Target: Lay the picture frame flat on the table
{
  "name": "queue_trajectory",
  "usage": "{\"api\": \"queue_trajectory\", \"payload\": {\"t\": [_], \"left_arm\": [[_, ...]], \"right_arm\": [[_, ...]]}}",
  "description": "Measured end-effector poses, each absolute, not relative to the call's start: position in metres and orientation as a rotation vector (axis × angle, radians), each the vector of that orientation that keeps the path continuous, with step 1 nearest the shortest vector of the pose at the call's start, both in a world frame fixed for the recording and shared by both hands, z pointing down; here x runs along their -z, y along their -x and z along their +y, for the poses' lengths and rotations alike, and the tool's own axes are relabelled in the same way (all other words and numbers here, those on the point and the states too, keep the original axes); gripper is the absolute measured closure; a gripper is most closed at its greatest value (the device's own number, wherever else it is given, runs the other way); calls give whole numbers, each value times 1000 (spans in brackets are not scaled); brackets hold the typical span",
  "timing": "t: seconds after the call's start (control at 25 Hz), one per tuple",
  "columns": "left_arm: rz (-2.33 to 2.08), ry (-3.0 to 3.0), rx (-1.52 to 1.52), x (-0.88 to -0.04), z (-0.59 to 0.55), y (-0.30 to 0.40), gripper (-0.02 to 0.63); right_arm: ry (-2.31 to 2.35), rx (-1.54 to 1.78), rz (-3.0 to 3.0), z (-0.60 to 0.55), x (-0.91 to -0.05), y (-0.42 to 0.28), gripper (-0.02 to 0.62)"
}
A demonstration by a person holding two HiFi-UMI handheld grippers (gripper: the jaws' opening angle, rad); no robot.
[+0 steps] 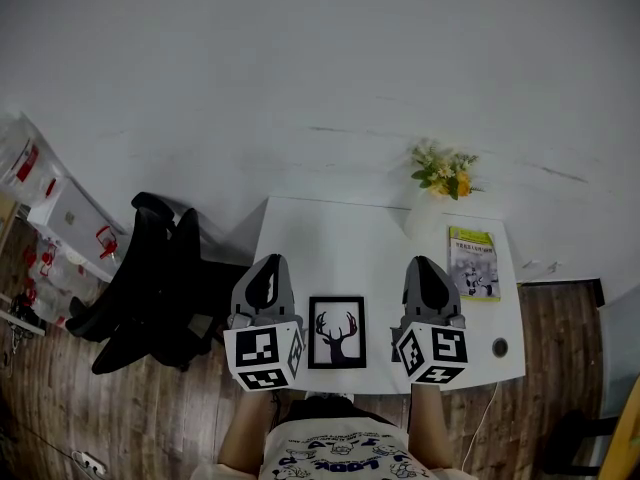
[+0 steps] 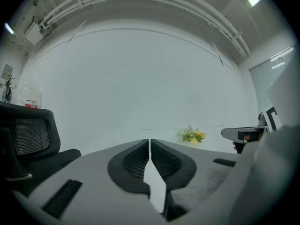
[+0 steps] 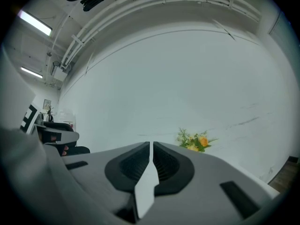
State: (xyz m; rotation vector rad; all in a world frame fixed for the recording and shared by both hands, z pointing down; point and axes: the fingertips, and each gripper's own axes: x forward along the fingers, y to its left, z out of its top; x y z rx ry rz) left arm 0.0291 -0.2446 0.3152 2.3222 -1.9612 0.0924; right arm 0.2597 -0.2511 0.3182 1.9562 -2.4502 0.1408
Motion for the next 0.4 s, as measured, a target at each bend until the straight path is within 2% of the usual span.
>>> {"api": "queue_trajectory", "payload": {"t": [0.4], "left_arm": [[-1950, -2330, -95, -317, -246, -32, 573]], "right_arm": [[-1955, -146, -2449, -251, -321, -260, 552]]}}
